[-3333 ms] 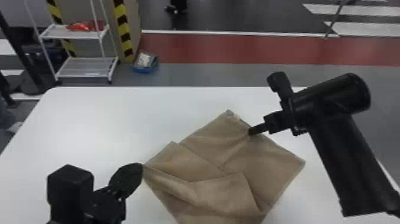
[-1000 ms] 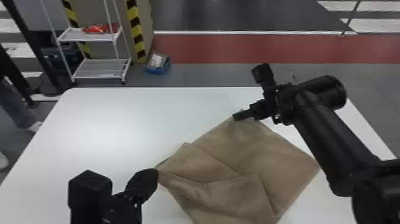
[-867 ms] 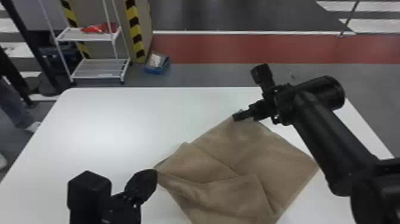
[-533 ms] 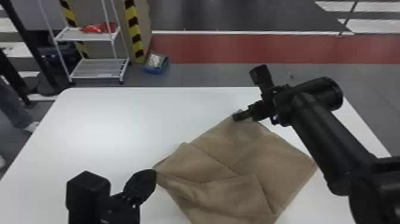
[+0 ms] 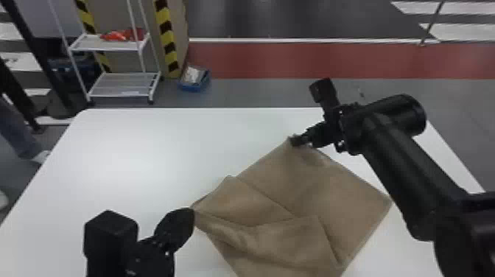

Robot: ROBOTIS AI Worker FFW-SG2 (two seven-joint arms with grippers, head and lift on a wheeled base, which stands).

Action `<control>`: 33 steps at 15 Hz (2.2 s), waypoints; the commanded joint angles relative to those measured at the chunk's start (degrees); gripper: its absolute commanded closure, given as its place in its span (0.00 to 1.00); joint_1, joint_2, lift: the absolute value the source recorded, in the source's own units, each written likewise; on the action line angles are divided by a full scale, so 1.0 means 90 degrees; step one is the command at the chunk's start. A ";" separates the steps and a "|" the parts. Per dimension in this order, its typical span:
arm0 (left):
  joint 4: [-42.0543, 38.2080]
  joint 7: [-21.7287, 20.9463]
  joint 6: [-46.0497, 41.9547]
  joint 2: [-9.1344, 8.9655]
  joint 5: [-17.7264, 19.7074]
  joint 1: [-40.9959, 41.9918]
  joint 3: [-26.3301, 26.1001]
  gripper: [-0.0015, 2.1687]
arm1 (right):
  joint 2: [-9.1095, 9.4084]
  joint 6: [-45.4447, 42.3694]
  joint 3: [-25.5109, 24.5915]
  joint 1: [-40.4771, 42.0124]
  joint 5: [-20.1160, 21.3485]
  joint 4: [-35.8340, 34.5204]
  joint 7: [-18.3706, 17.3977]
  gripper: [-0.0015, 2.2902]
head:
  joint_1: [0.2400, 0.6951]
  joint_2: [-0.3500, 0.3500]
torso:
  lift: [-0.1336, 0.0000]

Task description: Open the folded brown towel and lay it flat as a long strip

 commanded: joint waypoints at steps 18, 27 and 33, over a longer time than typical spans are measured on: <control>-0.0868 -0.0115 0.0059 0.0114 0.0000 0.0012 0.1025 0.75 | -0.1436 0.1294 -0.1074 0.2322 -0.0441 -0.4950 0.0812 0.58 | 1.00 0.45 | 0.08; -0.0956 -0.1170 0.0234 0.0241 0.0918 -0.0154 0.1670 0.75 | -0.2334 0.1704 -0.2792 0.2713 -0.1506 -0.5868 0.0988 0.61 | 0.97 0.19 | 0.08; -0.0223 -0.2302 0.0234 0.0173 0.0928 -0.0456 0.1582 0.75 | -0.2363 0.1723 -0.3124 0.3308 -0.1730 -0.6190 0.1057 0.61 | 0.95 0.09 | 0.08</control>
